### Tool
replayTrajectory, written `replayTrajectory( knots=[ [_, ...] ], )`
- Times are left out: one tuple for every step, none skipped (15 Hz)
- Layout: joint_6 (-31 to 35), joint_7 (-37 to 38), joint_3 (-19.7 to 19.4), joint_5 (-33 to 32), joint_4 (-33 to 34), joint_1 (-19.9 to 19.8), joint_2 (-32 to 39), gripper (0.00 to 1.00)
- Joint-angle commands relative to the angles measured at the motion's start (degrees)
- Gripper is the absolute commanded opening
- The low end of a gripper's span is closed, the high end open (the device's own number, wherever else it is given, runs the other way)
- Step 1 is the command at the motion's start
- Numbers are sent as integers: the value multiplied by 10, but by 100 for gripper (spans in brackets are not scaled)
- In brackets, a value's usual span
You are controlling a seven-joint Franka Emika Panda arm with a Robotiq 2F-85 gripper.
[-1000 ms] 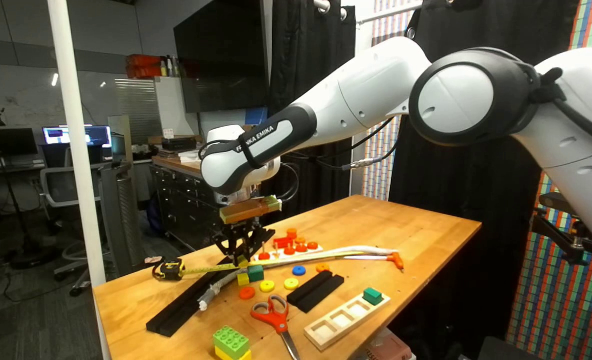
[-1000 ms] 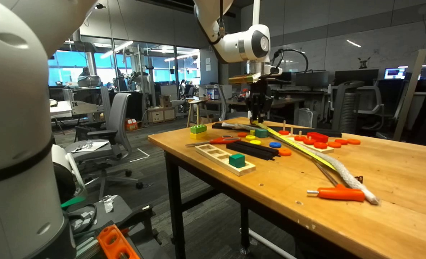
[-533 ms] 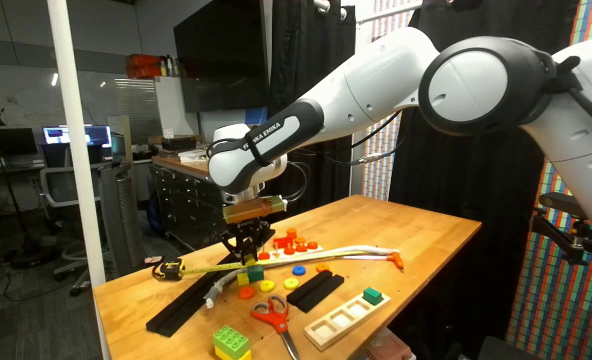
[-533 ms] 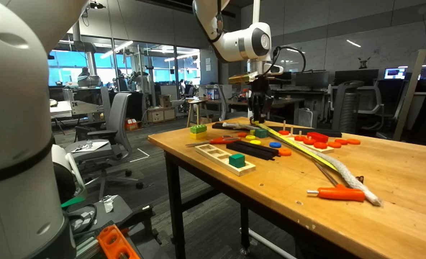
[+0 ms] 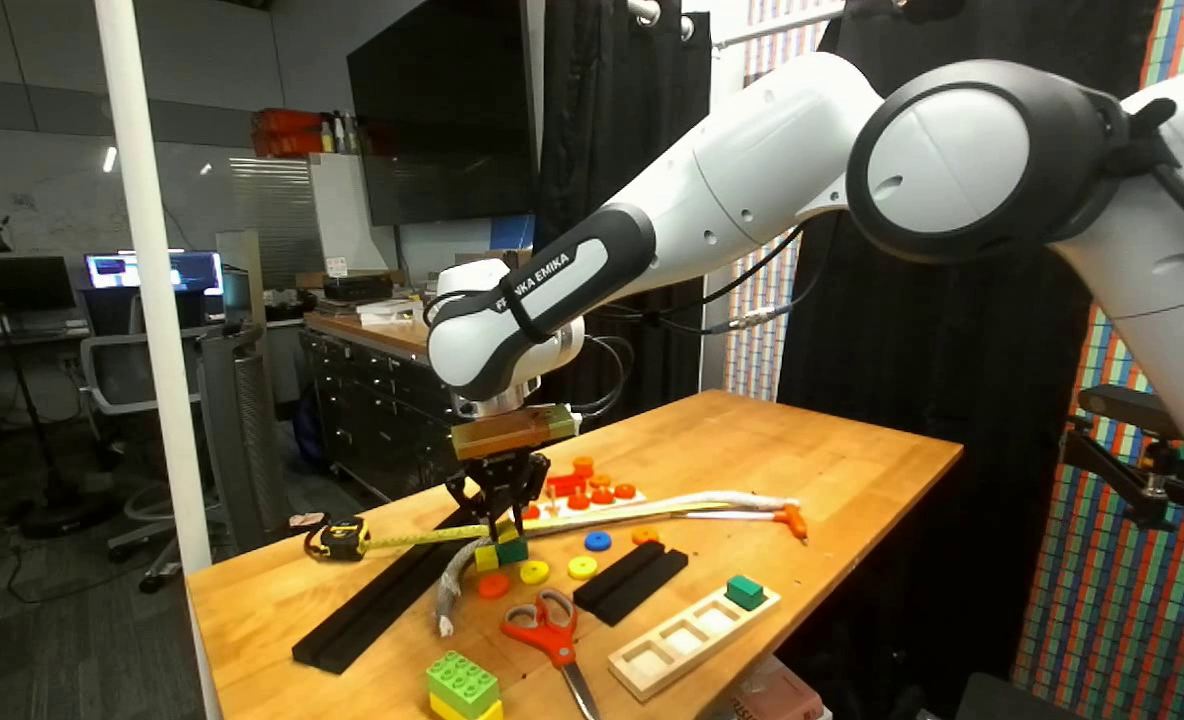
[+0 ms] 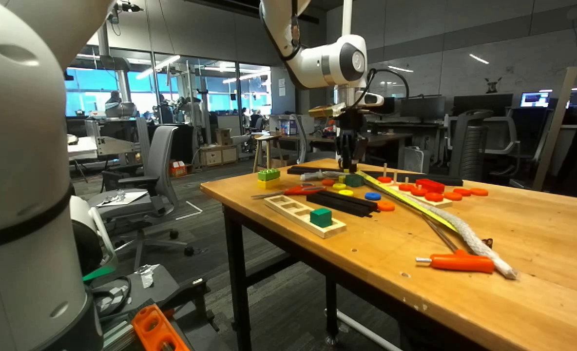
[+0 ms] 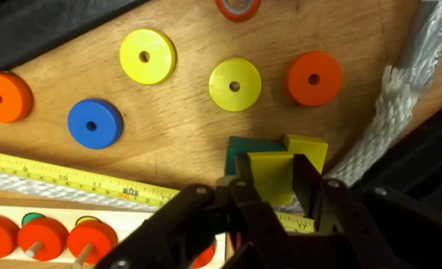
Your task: Get the top green block then put it on top of the wooden structure then put the small yellow block on top of the bottom green block
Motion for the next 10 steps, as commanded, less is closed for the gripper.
replayTrajectory(
  knots=[
    [27,12,-4,10,-29,3,-21,20],
    [32,13,-5,10,-30,3,-21,20],
    [35,14,-5,10,-31,3,-21,20],
    [37,15,-5,10,-32,2,-20,20],
    [39,15,-6,10,-32,2,-20,20],
    [41,16,-6,10,-32,2,-20,20],
    [43,16,-7,10,-32,1,-20,20],
    [43,17,-8,10,-33,1,-20,20],
    [44,17,-8,10,-34,0,-21,20],
    [45,18,-9,9,-35,-1,-21,20]
  ],
)
